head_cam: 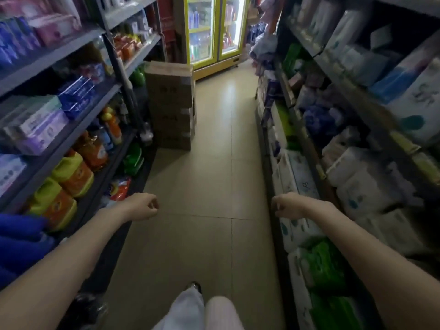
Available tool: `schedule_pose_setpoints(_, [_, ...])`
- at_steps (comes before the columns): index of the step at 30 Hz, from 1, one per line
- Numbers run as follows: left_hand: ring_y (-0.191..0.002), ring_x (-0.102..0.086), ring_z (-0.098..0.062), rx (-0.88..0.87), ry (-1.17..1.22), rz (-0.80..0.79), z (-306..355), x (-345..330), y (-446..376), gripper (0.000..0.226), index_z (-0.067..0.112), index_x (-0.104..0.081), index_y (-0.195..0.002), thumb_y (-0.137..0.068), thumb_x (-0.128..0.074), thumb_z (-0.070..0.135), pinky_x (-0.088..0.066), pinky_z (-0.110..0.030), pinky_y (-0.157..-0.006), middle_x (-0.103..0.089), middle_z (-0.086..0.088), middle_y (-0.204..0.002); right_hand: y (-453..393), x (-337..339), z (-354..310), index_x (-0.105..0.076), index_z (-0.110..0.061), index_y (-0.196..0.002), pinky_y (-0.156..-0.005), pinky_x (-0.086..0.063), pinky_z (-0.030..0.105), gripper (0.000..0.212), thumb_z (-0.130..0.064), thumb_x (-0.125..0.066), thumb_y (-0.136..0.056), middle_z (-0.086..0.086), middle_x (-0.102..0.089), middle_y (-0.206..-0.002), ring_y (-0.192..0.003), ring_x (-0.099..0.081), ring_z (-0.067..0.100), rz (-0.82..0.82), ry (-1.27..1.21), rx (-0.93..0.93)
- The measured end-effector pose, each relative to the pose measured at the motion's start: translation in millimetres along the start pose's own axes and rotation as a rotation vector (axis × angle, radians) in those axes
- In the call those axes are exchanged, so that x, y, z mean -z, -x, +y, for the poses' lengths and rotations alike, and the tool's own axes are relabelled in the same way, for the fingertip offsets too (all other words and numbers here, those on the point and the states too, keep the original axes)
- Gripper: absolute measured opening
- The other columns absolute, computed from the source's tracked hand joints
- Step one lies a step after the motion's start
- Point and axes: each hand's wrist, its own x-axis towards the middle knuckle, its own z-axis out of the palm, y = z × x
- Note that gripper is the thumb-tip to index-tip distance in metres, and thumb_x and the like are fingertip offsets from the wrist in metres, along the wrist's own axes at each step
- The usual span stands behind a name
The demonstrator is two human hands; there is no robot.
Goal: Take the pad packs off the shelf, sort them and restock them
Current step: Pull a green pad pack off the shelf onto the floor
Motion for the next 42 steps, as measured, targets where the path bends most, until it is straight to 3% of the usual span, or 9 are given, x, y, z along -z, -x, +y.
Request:
schedule_pose_setpoints(5, [-0.107,-0.055,-0.026,0.038,-0.08,0.02,25.2,88.0,-125.4,0.039,0.012,-0.044,-0.129,-0.094,-0.05,0.027,-0.044,-0.028,-0.079,-0.053,-0.012,-0.126,-85.3,79.4,43.0,-0.051,-0.011,-0.122,-0.079,-0.042,0.027,0.027,-0.019,-0.044,-0.097,0.011,-0.054,-0.119,-0.095,-0.051,0.02,0.117,-0.094,-0.111])
schedule_pose_setpoints(8, [-0.11,-0.055,-0.029,-0.118,-0.049,0.069,77.2,138.4,-198.4,0.047,0.011,-0.035,-0.138,-0.095,-0.049,0.025,-0.044,-0.03,-0.082,-0.053,-0.016,-0.128,-142.4,114.5,79.2,-0.045,-0.011,-0.131,-0.088,-0.04,0.03,0.035,-0.02,-0.043,-0.097,0.013,-0.048,-0.13,-0.116,-0.048,0.027,0.125,-0.13,-0.188])
schedule_pose_setpoints(11, [-0.107,-0.058,-0.031,-0.264,-0.023,0.129,129.4,177.1,-270.8,0.051,0.012,-0.032,-0.141,-0.095,-0.05,0.022,-0.048,-0.034,-0.085,-0.058,-0.017,-0.121,-208.4,150.2,118.2,-0.028,-0.014,-0.144,-0.103,-0.035,0.039,0.051,-0.021,-0.044,-0.096,0.016,-0.032,-0.145,-0.132,-0.033,0.034,0.126,-0.181,-0.294])
schedule_pose_setpoints(16, [-0.103,-0.058,-0.033,-0.415,-0.068,0.153,206.6,229.5,-422.5,0.063,0.015,-0.016,-0.149,-0.094,-0.047,0.02,-0.049,-0.041,-0.089,-0.06,-0.017,-0.117,-322.0,215.5,186.5,-0.021,-0.015,-0.146,-0.104,-0.031,0.045,0.055,-0.022,-0.045,-0.096,0.016,-0.032,-0.143,-0.132,-0.027,0.039,0.216,-0.271,-0.328])
schedule_pose_setpoints(19, [-0.105,-0.059,-0.031,-0.52,-0.159,0.16,257.9,265.4,-520.1,0.07,0.016,-0.005,-0.151,-0.093,-0.045,0.022,-0.048,-0.041,-0.091,-0.061,-0.014,-0.12,-388.9,250.0,227.1,-0.019,-0.017,-0.146,-0.104,-0.03,0.046,0.064,-0.033,-0.051,-0.094,0.016,-0.03,-0.145,-0.131,-0.026,0.04,0.278,-0.294,-0.436])
schedule_pose_setpoints(22, [-0.111,-0.057,-0.03,-0.628,-0.24,0.148,303.4,291.7,-588.9,0.072,0.014,-0.002,-0.151,-0.094,-0.045,0.023,-0.044,-0.042,-0.095,-0.057,-0.012,-0.127,-433.8,271.2,252.7,-0.008,-0.016,-0.149,-0.11,-0.021,0.048,0.077,-0.04,-0.054,-0.091,0.017,-0.014,-0.153,-0.138,-0.013,0.04,0.29,-0.375,-0.543])
schedule_pose_setpoints(27, [-0.125,-0.043,-0.031,-0.821,-0.433,0.123,365.6,321.6,-680.1,0.071,0.019,-0.008,-0.15,-0.092,-0.049,0.021,-0.035,-0.044,-0.104,-0.045,-0.012,-0.138,-479.0,279.1,300.2,0.0,-0.012,-0.149,-0.113,-0.018,0.05,0.091,-0.04,-0.06,-0.087,0.015,0.001,-0.156,-0.143,-0.006,0.035,0.287,-0.495,-0.713])
schedule_pose_setpoints(36, [-0.137,-0.027,-0.031,-1.11,-0.504,0.01,454.0,352.2,-811.0,0.062,0.021,-0.023,-0.148,-0.092,-0.052,0.022,-0.024,-0.047,-0.111,-0.028,-0.007,-0.151,-572.3,302.7,333.5,-0.017,-0.013,-0.147,-0.113,-0.01,0.052,0.076,-0.033,-0.06,-0.089,0.012,0.007,-0.156,-0.143,0.004,0.035,0.148,-0.643,-1.017])
schedule_pose_setpoints(42, [-0.137,-0.025,-0.031,-1.121,-0.544,0.062,466.6,428.0,-906.6,0.051,0.02,-0.037,-0.141,-0.092,-0.052,0.024,-0.022,-0.047,-0.111,-0.027,-0.006,-0.15,-652.3,377.7,336.2,-0.023,-0.013,-0.145,-0.112,-0.019,0.05,0.066,-0.032,-0.056,-0.091,0.013,0.0,-0.155,-0.141,-0.004,0.037,0.188,-0.643,-0.994])
